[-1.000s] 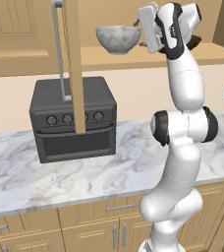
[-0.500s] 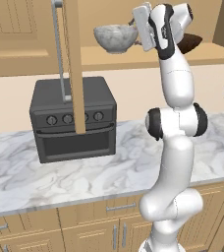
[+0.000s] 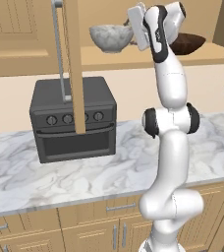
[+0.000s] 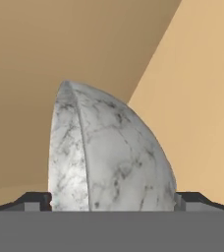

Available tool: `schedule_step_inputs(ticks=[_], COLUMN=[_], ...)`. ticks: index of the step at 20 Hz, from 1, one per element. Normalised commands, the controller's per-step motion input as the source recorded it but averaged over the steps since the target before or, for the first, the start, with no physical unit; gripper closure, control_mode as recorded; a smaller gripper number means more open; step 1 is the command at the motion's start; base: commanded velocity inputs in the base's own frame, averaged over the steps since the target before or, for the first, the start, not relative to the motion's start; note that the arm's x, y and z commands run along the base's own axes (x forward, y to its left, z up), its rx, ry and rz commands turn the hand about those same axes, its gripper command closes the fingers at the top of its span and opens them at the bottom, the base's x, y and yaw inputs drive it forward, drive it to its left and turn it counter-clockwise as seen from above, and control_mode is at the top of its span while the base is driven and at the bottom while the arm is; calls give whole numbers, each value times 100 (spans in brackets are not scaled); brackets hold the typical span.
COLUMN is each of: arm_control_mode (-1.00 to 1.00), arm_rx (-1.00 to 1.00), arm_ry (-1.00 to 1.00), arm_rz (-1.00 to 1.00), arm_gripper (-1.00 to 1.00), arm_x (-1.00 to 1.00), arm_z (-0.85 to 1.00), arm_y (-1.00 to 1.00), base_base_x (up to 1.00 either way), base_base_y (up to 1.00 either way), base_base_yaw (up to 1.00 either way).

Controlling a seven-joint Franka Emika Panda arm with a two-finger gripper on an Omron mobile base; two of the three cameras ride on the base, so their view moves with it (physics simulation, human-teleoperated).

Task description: Move the bowls from the cabinet to the plates on the dining table.

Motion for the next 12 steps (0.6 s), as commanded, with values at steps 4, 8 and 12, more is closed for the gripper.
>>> schedule_step_inputs(ticks=[4, 8, 12], arm_control_mode=[-100, -100, -100], arm_rx=[-6, -6, -7], arm_ry=[7, 6, 5], arm_rz=[7, 7, 7], arm_gripper=[-100, -100, -100], arm_x=[6, 3, 0], arm_z=[-13, -15, -22], arm_y=[9, 8, 5], base_base_x=[0, 0, 0], base_base_y=[0, 0, 0], base_base_yaw=[0, 0, 0])
